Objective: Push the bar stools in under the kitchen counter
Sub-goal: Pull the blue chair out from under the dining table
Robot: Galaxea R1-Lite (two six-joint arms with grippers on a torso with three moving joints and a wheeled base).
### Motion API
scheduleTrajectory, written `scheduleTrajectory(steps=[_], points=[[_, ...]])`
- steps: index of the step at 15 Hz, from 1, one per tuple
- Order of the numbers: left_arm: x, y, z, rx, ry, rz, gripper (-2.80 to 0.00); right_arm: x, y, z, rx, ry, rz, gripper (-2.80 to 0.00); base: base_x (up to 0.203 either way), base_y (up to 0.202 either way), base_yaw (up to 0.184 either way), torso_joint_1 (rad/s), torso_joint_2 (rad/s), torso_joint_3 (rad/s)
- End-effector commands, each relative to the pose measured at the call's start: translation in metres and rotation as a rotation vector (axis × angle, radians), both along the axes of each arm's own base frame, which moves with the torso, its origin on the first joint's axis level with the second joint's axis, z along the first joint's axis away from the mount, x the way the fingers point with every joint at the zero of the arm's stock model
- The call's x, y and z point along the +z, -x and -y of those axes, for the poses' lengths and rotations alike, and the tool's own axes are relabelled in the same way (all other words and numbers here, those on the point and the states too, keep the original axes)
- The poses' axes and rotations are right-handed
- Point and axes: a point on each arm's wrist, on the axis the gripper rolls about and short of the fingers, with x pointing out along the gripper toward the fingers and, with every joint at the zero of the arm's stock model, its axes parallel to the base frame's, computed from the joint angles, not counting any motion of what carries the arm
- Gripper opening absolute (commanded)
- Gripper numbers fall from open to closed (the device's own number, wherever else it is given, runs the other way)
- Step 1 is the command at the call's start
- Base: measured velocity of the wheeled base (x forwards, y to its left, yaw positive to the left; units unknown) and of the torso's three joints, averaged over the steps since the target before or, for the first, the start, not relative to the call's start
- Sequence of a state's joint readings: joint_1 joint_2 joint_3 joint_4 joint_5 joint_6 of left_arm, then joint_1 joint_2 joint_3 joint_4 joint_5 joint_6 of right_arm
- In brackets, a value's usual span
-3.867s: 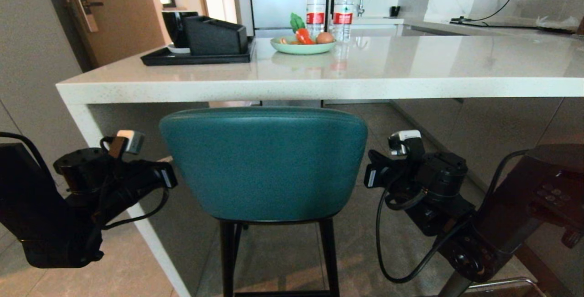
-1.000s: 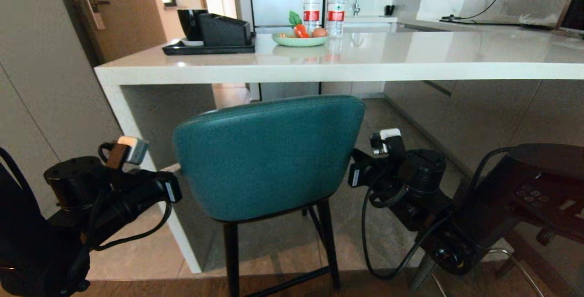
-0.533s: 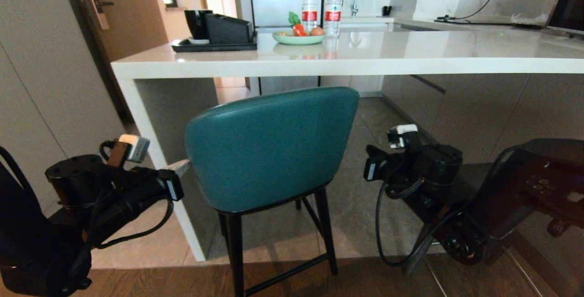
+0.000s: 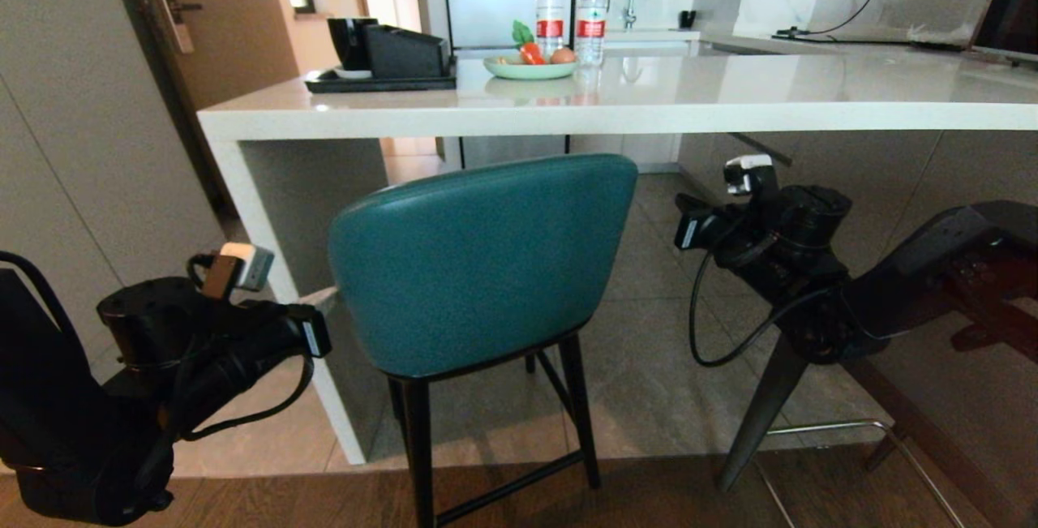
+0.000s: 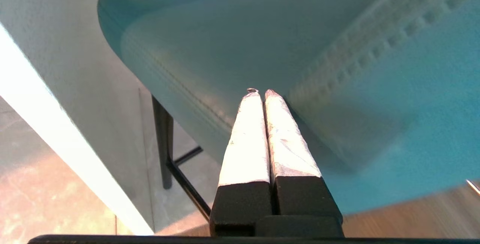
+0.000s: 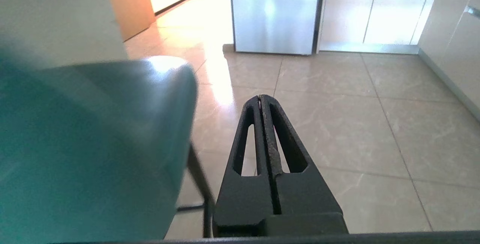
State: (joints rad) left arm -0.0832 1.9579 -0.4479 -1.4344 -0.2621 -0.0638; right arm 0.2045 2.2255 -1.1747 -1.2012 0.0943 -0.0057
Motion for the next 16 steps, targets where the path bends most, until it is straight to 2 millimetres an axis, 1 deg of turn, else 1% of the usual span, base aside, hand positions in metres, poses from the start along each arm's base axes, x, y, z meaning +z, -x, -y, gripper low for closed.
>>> scheduleTrajectory(steps=[1,3,4,6,8,9,10,12,13,14,16], points=[[0.002,-0.007,-0.001,0.006,0.003,0.020,-2.80,-0.006,-0.026,-0.008,0.000,0.002,-0.007,-2.80,0.000,0.000,0.000,0.000,0.00,0.000],[0.004,-0.014,-0.003,0.042,0.002,0.020,-2.80,-0.010,-0.052,-0.015,-0.035,0.001,-0.011,-2.80,0.000,0.000,0.000,0.000,0.00,0.000],[0.005,-0.017,-0.007,0.078,0.002,0.023,-2.80,-0.012,-0.062,-0.017,-0.050,0.000,-0.012,-2.80,0.000,0.000,0.000,0.000,0.00,0.000],[0.003,-0.023,-0.025,0.139,0.001,0.027,-2.80,-0.021,-0.080,-0.028,-0.079,-0.006,-0.009,-2.80,0.000,0.000,0.000,0.000,0.00,0.000],[0.003,-0.037,-0.045,0.204,-0.001,0.056,-2.80,-0.035,-0.090,-0.046,-0.112,0.003,-0.011,-2.80,0.000,0.000,0.000,0.000,0.00,0.000],[0.003,-0.044,-0.053,0.240,-0.003,0.069,-2.80,-0.040,-0.088,-0.057,-0.104,0.013,-0.019,-2.80,0.000,0.000,0.000,0.000,0.00,0.000],[-0.002,-0.051,-0.056,0.268,-0.005,0.069,-2.80,-0.044,-0.087,-0.064,-0.092,0.016,-0.025,-2.80,0.000,0.000,0.000,0.000,0.00,0.000],[-0.008,-0.068,-0.057,0.307,-0.007,0.080,-2.80,-0.048,-0.090,-0.076,-0.076,0.012,-0.012,-2.80,0.000,0.000,0.000,0.000,0.00,0.000],[-0.010,-0.076,-0.052,0.330,-0.007,0.091,-2.80,-0.045,-0.094,-0.079,-0.085,0.006,-0.001,-2.80,0.000,0.000,0.000,0.000,0.00,0.000],[-0.011,-0.081,-0.047,0.352,-0.007,0.098,-2.80,-0.046,-0.097,-0.079,-0.107,0.009,-0.021,-2.80,0.000,0.000,0.000,0.000,0.00,0.000],[-0.011,-0.085,-0.032,0.340,-0.008,0.104,-2.80,-0.048,-0.101,-0.068,-0.127,0.011,-0.043,-2.80,0.000,0.000,0.000,0.000,0.00,0.000]])
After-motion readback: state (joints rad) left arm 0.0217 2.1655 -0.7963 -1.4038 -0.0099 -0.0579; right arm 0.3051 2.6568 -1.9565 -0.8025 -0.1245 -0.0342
